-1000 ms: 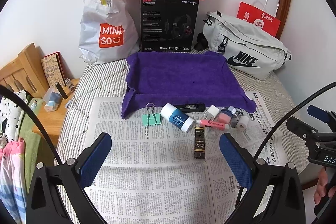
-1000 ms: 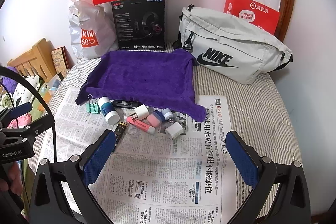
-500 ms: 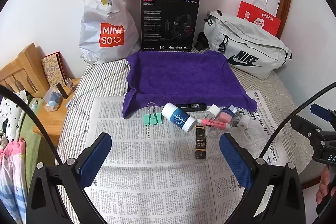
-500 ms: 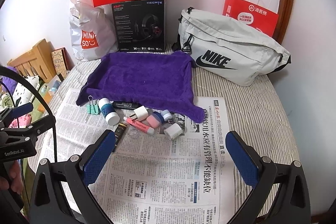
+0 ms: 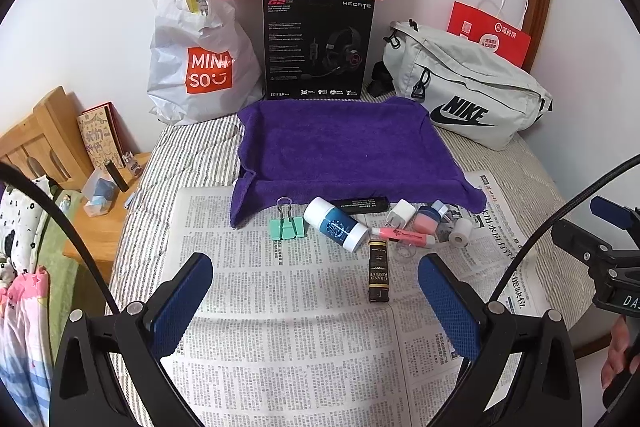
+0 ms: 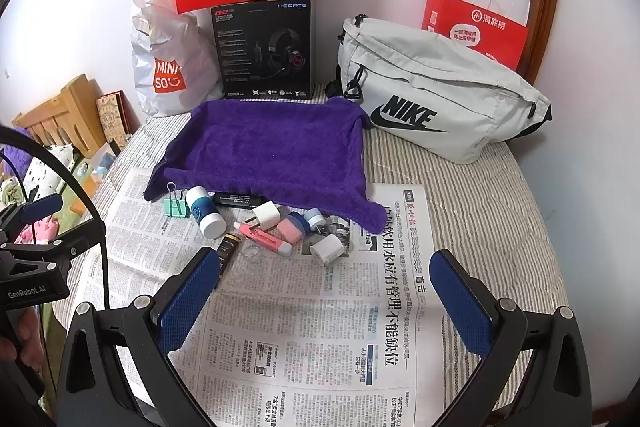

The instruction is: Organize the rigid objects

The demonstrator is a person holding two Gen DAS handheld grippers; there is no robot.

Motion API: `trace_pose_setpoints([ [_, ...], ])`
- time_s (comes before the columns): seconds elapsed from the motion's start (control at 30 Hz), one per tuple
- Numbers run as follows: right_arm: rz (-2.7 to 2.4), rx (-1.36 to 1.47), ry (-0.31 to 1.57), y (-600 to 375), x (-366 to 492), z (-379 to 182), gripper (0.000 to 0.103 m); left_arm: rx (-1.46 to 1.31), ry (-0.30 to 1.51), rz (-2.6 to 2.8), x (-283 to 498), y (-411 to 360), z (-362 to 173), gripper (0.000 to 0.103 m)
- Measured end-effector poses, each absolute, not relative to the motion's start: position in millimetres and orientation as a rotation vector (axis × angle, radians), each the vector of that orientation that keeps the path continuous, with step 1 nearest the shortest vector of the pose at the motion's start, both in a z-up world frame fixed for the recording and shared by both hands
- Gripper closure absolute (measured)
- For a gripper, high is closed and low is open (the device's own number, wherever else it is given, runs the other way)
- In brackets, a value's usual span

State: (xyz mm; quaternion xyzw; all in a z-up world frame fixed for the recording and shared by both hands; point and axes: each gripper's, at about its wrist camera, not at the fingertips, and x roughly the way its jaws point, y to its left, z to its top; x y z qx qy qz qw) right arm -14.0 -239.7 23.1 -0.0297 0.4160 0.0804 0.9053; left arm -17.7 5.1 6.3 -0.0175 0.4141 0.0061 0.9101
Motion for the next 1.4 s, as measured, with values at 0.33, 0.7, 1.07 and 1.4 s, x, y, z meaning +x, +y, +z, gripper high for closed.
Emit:
trace_pose_setpoints([
  [0.33,0.165,-0.061,0.856,-239.4,-14.5,23.5,0.000,-0.038,0.851,0.014,-17.2,3.8,7.9,0.000],
  [0.7,0.162,-0.059,0.861,-239.8,-14.6,22.5,0.000,-0.032,0.856,0.012,-17.7,5.2,7.7,0.000],
  [1.07,0.165,-0.058,0.860,-239.0,-13.5,22.7,0.000,-0.026,0.854,0.012,-17.9,3.3,8.1,0.000],
  [1.4,0.167,-0.039,0.879,-241.3,-2.0,12.4,0.000,-0.032,0.856,0.003,-6.3,14.4,1.0,0.000],
])
